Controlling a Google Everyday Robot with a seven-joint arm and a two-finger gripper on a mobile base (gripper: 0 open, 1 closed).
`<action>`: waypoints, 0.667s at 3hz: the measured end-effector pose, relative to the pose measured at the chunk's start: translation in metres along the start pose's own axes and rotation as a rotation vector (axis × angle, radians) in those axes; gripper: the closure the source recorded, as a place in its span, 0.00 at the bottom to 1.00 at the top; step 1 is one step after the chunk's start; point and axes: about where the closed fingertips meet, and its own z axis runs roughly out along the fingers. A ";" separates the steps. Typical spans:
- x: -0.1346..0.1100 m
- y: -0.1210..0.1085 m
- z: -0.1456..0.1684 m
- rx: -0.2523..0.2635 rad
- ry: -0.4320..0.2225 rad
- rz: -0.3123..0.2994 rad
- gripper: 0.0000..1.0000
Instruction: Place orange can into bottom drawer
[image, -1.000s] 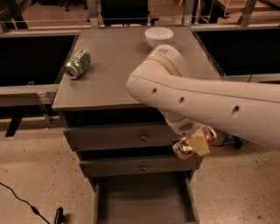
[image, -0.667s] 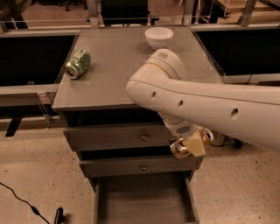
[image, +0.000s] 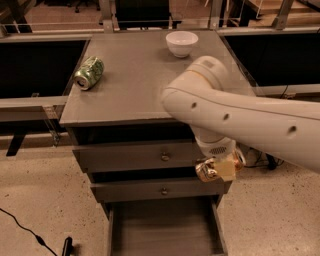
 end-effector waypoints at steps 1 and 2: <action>-0.001 -0.001 0.047 -0.058 -0.278 0.029 1.00; -0.021 -0.027 0.077 -0.029 -0.603 0.068 1.00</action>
Offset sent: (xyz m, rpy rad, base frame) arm 0.0245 -0.0276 -0.0527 1.4283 -0.0894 -0.0057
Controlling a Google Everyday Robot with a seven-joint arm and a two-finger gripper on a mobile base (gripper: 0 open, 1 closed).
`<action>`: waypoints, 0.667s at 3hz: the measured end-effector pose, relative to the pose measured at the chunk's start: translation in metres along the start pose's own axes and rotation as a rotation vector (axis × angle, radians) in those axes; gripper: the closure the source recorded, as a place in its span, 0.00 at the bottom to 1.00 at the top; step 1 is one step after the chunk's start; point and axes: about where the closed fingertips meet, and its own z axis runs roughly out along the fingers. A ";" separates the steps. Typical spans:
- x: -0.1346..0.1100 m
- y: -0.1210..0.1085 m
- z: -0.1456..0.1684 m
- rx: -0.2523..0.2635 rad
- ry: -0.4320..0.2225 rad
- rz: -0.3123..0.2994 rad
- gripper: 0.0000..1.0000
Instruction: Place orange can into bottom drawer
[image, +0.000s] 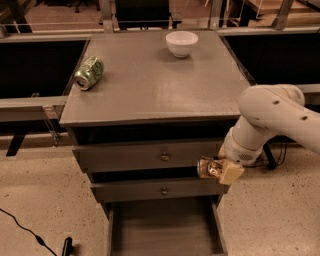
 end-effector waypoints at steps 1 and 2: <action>0.015 -0.006 0.009 0.034 -0.112 0.035 1.00; 0.019 -0.004 0.021 -0.037 -0.150 0.028 1.00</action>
Offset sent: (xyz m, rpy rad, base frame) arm 0.0230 -0.0189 -0.0516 0.2684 0.1280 0.0028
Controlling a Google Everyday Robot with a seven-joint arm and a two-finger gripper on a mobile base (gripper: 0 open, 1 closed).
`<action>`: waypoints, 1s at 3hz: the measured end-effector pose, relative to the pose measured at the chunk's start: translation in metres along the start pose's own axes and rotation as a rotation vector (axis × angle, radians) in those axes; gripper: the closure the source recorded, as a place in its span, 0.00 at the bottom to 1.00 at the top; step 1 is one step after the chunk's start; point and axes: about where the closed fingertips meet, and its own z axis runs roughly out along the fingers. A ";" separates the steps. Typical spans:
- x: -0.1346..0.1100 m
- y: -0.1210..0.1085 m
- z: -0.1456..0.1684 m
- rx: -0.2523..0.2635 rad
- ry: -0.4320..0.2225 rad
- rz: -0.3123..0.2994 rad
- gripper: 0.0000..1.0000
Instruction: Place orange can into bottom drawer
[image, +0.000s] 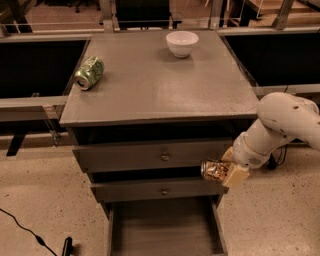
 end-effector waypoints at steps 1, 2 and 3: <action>0.015 0.009 0.066 -0.097 -0.146 0.044 1.00; 0.008 0.015 0.139 -0.073 -0.233 0.053 1.00; 0.008 0.015 0.140 -0.073 -0.233 0.053 1.00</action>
Offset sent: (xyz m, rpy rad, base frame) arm -0.0310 0.0654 -0.2026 0.2834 0.0287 -0.0138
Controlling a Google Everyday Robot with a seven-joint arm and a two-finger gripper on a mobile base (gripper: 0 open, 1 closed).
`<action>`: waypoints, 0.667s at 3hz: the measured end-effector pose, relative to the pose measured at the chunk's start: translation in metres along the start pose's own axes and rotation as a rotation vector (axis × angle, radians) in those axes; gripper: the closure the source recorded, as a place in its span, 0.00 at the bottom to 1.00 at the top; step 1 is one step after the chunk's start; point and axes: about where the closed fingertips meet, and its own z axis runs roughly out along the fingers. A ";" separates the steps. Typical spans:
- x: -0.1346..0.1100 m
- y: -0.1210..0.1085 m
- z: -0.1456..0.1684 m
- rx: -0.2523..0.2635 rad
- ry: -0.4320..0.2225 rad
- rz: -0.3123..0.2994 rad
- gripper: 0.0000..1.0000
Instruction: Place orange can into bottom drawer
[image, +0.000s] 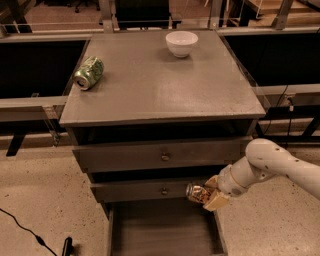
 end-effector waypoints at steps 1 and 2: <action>0.020 -0.010 0.024 -0.023 -0.045 0.034 1.00; 0.058 -0.045 0.071 -0.001 -0.141 0.030 1.00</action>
Offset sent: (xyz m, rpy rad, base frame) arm 0.0480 -0.0236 -0.2459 0.3136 0.0276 -0.0423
